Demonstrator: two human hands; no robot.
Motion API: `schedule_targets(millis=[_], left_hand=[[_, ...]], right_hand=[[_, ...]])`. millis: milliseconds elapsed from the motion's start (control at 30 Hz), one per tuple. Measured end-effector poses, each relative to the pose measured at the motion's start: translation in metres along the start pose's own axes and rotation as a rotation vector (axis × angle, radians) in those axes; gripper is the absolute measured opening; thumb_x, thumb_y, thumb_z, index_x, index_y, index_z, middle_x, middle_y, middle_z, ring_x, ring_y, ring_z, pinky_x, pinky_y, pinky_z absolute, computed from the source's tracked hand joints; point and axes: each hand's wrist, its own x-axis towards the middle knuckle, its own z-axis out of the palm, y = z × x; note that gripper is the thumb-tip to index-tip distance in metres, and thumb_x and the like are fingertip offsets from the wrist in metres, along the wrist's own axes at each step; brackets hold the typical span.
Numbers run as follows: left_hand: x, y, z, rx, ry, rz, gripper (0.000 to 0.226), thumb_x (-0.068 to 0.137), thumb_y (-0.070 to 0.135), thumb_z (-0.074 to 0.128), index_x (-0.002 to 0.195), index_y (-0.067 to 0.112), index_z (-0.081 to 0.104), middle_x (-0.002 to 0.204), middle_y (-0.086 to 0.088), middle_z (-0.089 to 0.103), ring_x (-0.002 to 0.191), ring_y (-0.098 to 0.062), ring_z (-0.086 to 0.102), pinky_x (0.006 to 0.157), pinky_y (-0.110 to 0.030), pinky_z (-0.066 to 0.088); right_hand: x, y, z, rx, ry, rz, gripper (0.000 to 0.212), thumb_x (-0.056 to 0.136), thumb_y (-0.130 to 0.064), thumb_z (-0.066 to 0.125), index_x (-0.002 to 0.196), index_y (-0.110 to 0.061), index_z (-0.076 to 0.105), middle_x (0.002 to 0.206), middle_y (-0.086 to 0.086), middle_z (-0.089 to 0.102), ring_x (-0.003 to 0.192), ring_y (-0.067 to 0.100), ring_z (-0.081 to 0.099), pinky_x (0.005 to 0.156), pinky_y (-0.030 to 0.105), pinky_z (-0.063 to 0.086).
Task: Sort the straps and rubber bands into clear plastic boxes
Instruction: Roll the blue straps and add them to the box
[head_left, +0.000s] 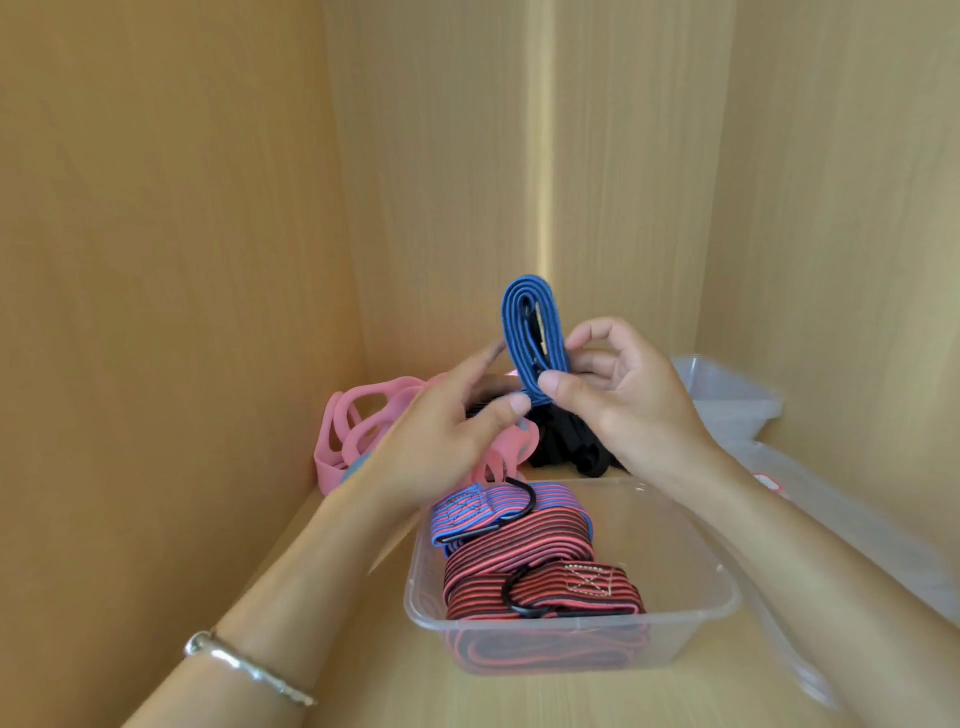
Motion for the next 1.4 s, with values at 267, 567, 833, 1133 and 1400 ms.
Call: schedule_targets(millis=[267, 567, 833, 1133, 1400], left_hand=[[0.000, -0.034, -0.018, 0.525, 0.107, -0.153, 0.042, 0.086, 0.027, 0.068, 0.128, 0.024, 0.059, 0.125, -0.001, 0.058, 0.118, -0.015, 0.053, 0.101, -0.032, 0.041], [-0.002, -0.041, -0.029, 0.651, 0.428, -0.321, 0.036, 0.079, 0.024, 0.044, 0.107, 0.023, 0.067, 0.104, -0.009, 0.066, 0.099, -0.032, 0.059, 0.083, -0.042, 0.047], [0.004, -0.026, -0.041, 0.478, 0.527, -0.314, 0.045, 0.080, 0.020, 0.035, 0.118, 0.028, 0.057, 0.110, -0.008, 0.069, 0.098, -0.035, 0.065, 0.081, -0.048, 0.052], [0.003, 0.007, -0.038, 0.597, 0.505, -0.167, 0.038, 0.080, 0.001, 0.043, 0.109, 0.022, 0.058, 0.085, -0.008, 0.063, 0.074, -0.032, 0.053, 0.064, -0.034, 0.041], [0.001, -0.015, -0.047, 0.535, -0.051, -0.295, 0.068, 0.078, 0.002, 0.058, 0.138, 0.030, 0.044, 0.133, -0.007, 0.049, 0.109, -0.016, 0.056, 0.094, -0.027, 0.045]], right_hand=[[0.001, -0.010, 0.001, 0.290, 0.112, 0.015, 0.027, 0.089, 0.007, 0.059, 0.090, -0.018, 0.048, 0.078, 0.007, 0.071, 0.078, 0.028, 0.067, 0.083, 0.040, 0.057], [-0.001, -0.031, 0.004, 0.573, 0.100, -0.062, 0.022, 0.082, 0.000, 0.058, 0.093, -0.013, 0.045, 0.076, 0.007, 0.072, 0.073, 0.020, 0.071, 0.072, 0.032, 0.060], [0.007, -0.011, -0.011, 0.419, 0.235, 0.058, 0.024, 0.092, 0.006, 0.054, 0.091, -0.016, 0.044, 0.068, 0.002, 0.072, 0.067, 0.012, 0.070, 0.071, 0.026, 0.059], [0.006, -0.001, -0.010, 0.142, 0.165, 0.121, 0.025, 0.090, 0.001, 0.060, 0.092, -0.021, 0.049, 0.070, -0.008, 0.072, 0.068, 0.005, 0.068, 0.078, 0.029, 0.057], [0.006, -0.002, -0.010, 0.089, 0.180, 0.117, 0.026, 0.090, 0.001, 0.060, 0.091, -0.022, 0.049, 0.078, -0.002, 0.071, 0.071, 0.014, 0.066, 0.087, 0.044, 0.054]])
